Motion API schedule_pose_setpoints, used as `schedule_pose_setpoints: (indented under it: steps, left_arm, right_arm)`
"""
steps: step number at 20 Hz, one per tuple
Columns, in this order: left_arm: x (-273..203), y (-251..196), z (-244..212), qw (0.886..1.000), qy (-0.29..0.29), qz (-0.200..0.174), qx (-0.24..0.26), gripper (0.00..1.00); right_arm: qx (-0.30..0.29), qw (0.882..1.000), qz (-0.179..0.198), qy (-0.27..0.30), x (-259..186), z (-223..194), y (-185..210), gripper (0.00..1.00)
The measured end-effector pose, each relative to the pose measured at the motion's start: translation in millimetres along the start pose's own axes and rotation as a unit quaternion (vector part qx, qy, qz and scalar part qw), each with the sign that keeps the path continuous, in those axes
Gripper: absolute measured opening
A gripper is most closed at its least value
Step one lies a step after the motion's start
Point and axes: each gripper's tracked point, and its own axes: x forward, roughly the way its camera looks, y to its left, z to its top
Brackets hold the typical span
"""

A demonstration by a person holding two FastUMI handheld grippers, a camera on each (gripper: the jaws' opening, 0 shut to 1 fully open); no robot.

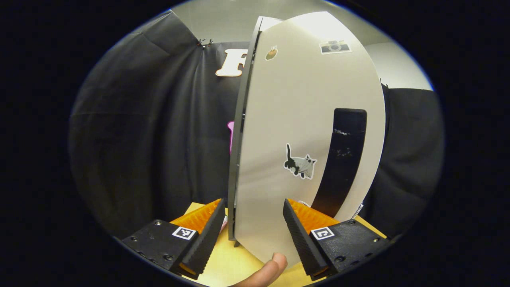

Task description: Grab one shoe with the right hand and put it into the shoe cabinet, grab the other shoe with the left hand and put it into the shoe cabinet; then close the right door with the right hand and the left door with the left hand.

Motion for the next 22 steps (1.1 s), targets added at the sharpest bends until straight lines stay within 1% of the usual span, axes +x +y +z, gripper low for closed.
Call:
schedule_pose_setpoints:
  steps: [1,2,3,4,5,6,7,8,9,11,12,13,14,15,16,17,18,19,21,22]
  left_arm:
    - [-5.2,-5.5,-2.6,1.000,0.003,-0.011,0.001,0.95]
    - [-10.3,-10.1,-6.2,1.000,0.006,-0.016,0.000,0.92]
    - [-10.1,-12.4,-4.0,1.000,-0.005,-0.017,0.006,0.91]
    - [-11.2,-13.2,-6.6,1.000,-0.005,-0.013,0.014,0.87]
    - [-7.5,-12.0,-3.2,0.999,-0.016,-0.013,0.027,0.88]
    - [-7.3,-9.5,-3.7,0.999,-0.018,-0.007,0.036,0.92]
    - [-8.1,-9.9,-3.5,0.999,-0.027,-0.004,0.042,0.93]
    - [-8.7,-11.5,-3.9,0.999,-0.028,-0.003,0.045,0.89]
    - [-8.1,-11.0,-1.4,0.998,-0.034,0.000,0.045,0.92]
    - [-8.8,-9.6,3.1,0.998,-0.046,0.012,0.044,0.92]
    - [-9.8,-9.5,7.0,0.997,-0.058,0.018,0.040,0.89]
    - [-9.6,-10.5,12.5,0.996,-0.073,0.025,0.041,0.92]
    - [-9.3,-11.1,14.9,0.996,-0.078,0.031,0.044,0.92]
    - [-11.9,-9.8,11.7,0.995,-0.082,0.035,0.046,0.89]
    - [-12.9,-9.3,14.0,0.994,-0.091,0.041,0.043,0.92]
    - [-17.0,-9.1,14.7,0.993,-0.098,0.045,0.044,0.89]
    - [-18.8,-10.1,14.8,0.993,-0.102,0.043,0.042,0.92]
    - [-22.6,-13.0,14.1,0.993,-0.107,0.033,0.039,0.92]
    - [-32.0,-15.8,10.1,0.993,-0.111,0.022,0.034,0.89]
    - [-36.1,-16.9,7.5,0.993,-0.113,0.020,0.035,0.89]
  right_arm:
    - [-0.004,1.000,-0.004,-0.004,0.4,4.6,2.7,0.94]
    - [-0.006,1.000,-0.005,-0.006,1.8,7.1,5.5,0.96]
    - [-0.006,1.000,-0.004,-0.007,2.0,8.4,9.0,0.96]
    - [-0.006,1.000,-0.002,-0.008,1.6,8.8,12.1,0.96]
    - [-0.005,1.000,-0.001,-0.008,1.9,8.6,14.2,0.96]
    - [-0.005,1.000,-0.002,-0.008,1.5,8.9,15.1,0.96]
    - [-0.007,1.000,-0.002,-0.007,1.5,8.2,16.4,0.96]
    - [-0.008,1.000,0.000,-0.007,0.4,6.7,18.2,0.96]
    - [-0.009,1.000,0.001,-0.006,0.2,5.7,20.1,0.96]
    - [-0.006,1.000,0.001,-0.005,-1.6,2.2,20.3,0.96]
    - [-0.005,1.000,0.003,-0.004,-3.1,0.4,21.7,0.96]
    - [-0.006,1.000,0.006,-0.003,-4.1,-0.8,24.2,0.96]
    - [-0.006,1.000,0.011,-0.003,-4.8,-1.6,26.9,0.96]
    - [-0.007,1.000,0.014,-0.004,-4.8,-1.6,28.7,0.96]
    - [-0.006,1.000,0.014,-0.006,-5.5,-0.6,28.9,0.96]
    - [-0.005,1.000,0.014,-0.009,-7.4,0.6,29.6,0.96]
    - [-0.003,1.000,0.014,-0.011,-8.6,2.2,30.9,0.96]
    - [0.002,1.000,0.021,-0.012,-10.4,3.1,34.8,0.96]
    - [0.024,0.998,0.057,-0.011,-17.6,3.1,52.7,0.96]
    - [0.035,0.997,0.067,-0.013,-22.0,5.3,56.7,0.96]
